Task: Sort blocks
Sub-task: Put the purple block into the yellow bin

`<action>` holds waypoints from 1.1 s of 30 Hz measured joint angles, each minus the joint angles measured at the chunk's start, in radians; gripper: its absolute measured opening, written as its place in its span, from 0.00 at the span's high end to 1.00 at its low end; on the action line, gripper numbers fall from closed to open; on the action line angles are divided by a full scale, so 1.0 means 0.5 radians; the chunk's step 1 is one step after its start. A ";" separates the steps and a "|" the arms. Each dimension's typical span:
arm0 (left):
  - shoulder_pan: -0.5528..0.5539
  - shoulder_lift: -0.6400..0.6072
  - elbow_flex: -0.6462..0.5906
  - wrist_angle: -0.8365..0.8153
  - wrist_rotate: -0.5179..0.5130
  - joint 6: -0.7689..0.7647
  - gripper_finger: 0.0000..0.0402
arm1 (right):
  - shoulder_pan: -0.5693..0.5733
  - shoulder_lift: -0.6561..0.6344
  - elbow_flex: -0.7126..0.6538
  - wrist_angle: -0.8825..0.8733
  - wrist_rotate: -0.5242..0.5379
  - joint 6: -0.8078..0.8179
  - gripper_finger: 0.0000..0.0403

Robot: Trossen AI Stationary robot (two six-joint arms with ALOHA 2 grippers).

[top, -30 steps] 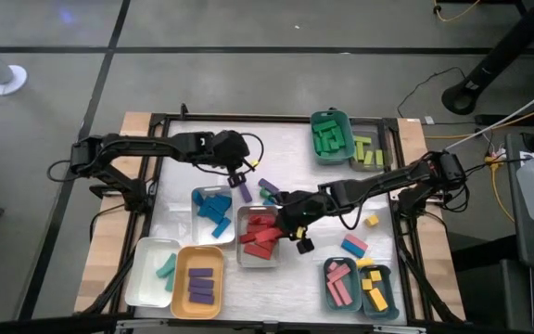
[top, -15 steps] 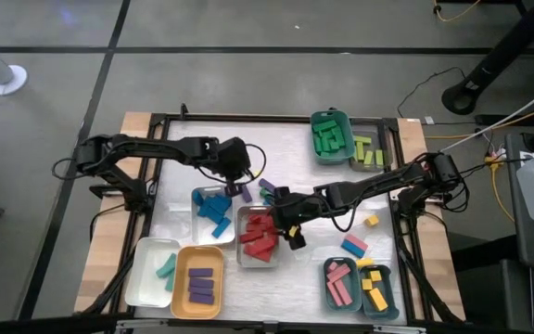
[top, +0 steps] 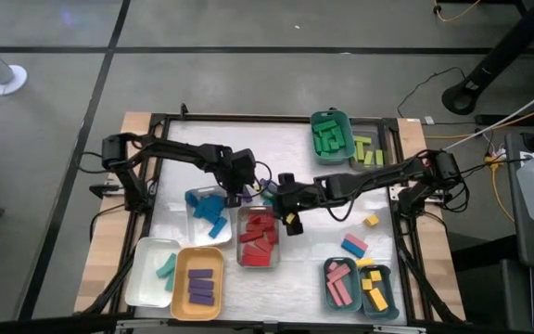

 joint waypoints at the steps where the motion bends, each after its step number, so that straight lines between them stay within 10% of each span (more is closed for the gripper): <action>1: 0.006 0.013 0.003 0.003 0.006 0.006 1.00 | -0.019 -0.002 0.000 0.003 0.000 0.000 0.39; 25: 0.399 0.062 0.017 0.684 -0.074 -0.364 1.00 | -0.335 0.012 0.000 0.015 -0.005 0.032 0.40; 33: 0.425 0.007 0.197 0.359 -0.065 -0.431 1.00 | -0.586 0.132 -0.002 0.154 -0.034 0.620 0.40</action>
